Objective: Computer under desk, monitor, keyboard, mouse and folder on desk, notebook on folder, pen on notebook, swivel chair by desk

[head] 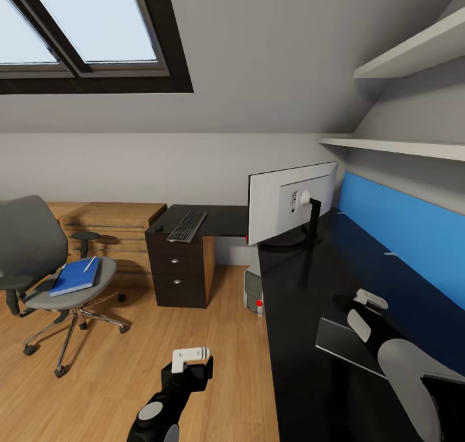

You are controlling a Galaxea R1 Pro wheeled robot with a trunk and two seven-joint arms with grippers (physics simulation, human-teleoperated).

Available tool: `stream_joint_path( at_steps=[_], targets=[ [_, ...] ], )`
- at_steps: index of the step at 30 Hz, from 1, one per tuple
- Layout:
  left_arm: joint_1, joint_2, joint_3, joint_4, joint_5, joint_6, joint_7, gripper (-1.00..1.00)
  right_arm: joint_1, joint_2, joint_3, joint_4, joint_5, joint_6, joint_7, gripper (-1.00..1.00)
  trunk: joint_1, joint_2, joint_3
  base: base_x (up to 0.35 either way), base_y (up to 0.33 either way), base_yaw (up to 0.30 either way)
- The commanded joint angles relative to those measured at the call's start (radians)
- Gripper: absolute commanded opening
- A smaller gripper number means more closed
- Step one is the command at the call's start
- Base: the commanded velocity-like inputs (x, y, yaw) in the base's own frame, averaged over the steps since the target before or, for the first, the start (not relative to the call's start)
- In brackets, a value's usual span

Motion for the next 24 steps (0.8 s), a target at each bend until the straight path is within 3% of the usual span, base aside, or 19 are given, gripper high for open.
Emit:
stream_joint_path(
  at_steps=[1,8,16,24],
  targets=[
    [-0.001,0.0,0.003,-0.002,0.011,0.003,0.009,1.0,0.0,0.0,0.0,-0.002,-0.006,0.005,-0.004,1.0,0.0,-0.001,-0.001,0.0,0.0,0.0],
    [-0.001,-0.001,0.026,-0.002,0.012,0.002,0.009,1.0,0.001,-0.001,0.001,0.001,-0.005,0.029,-0.005,1.0,0.0,-0.001,-0.001,0.0,0.0,0.0],
    [-0.001,-0.001,0.03,-0.002,0.012,0.002,0.009,1.0,0.001,0.0,0.003,0.003,-0.005,0.134,-0.007,1.0,0.0,-0.001,-0.001,0.0,0.0,0.0],
    [-0.001,0.0,0.031,-0.008,0.012,0.002,0.009,1.0,0.001,-0.002,0.003,0.004,-0.004,0.152,-0.007,1.0,0.0,-0.001,-0.001,-0.005,0.0,0.0]
  ],
)
